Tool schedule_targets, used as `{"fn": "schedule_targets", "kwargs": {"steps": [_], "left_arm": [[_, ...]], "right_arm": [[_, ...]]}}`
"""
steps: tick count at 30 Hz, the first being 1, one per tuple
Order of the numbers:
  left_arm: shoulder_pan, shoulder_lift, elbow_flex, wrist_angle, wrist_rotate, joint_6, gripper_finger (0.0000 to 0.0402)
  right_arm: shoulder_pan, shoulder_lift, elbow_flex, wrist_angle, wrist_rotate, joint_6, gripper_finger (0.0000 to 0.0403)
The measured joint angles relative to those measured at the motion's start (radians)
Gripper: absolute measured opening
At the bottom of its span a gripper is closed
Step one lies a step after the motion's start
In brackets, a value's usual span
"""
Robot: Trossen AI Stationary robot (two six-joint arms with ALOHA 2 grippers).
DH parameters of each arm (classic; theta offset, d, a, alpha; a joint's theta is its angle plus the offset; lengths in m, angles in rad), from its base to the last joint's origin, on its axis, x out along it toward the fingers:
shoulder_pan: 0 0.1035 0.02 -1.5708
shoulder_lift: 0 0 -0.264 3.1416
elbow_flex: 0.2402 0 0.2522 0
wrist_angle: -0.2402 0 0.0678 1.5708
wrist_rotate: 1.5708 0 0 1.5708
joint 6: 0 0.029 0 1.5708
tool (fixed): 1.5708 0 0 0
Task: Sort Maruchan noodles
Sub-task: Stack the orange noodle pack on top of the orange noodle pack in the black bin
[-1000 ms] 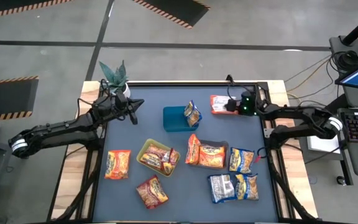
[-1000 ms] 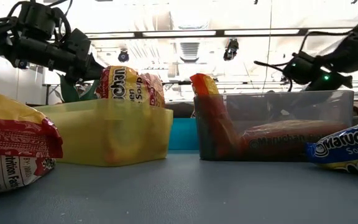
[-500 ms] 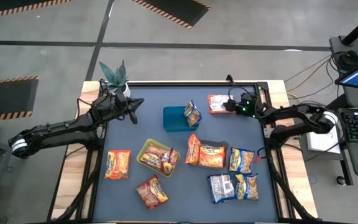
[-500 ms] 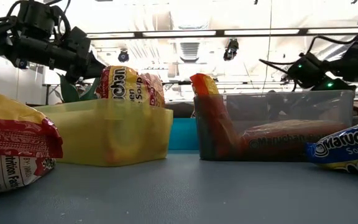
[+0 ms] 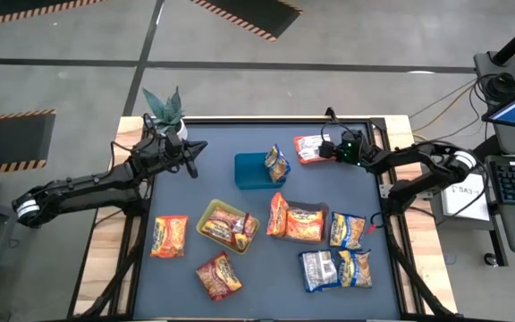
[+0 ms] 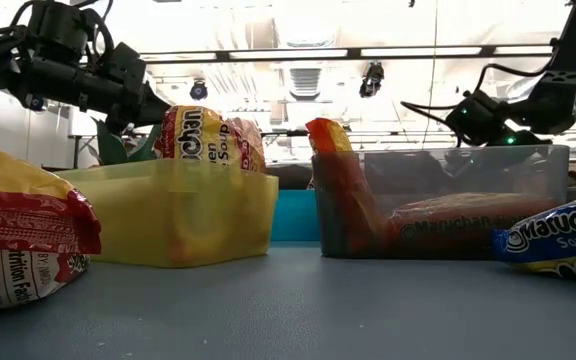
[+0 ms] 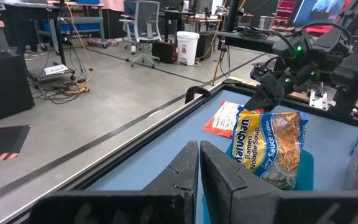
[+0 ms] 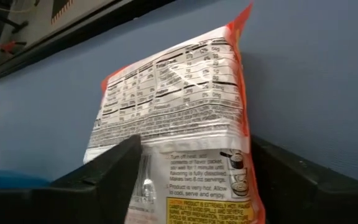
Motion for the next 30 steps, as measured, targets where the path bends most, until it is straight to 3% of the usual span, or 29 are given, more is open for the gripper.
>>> {"fn": "schedule_targets", "kwargs": {"steps": [6,11,25,30], "left_arm": [[0.0,0.0,0.0,0.0,0.0,0.0,0.0],[0.0,0.0,0.0,-0.001,0.0,0.0,0.0],[0.0,0.0,0.0,-0.001,0.0,-0.016,0.0],[0.0,0.0,0.0,-0.001,0.0,-0.017,0.0]], "right_arm": [[0.0,-0.022,0.004,0.014,-0.027,0.008,0.0196],[0.001,-0.046,0.004,0.013,-0.09,-0.005,0.0157],[0.047,-0.109,0.004,0.016,-0.093,-0.027,0.0141],[0.069,-0.109,0.004,0.052,-0.079,-0.03,0.0114]]}}
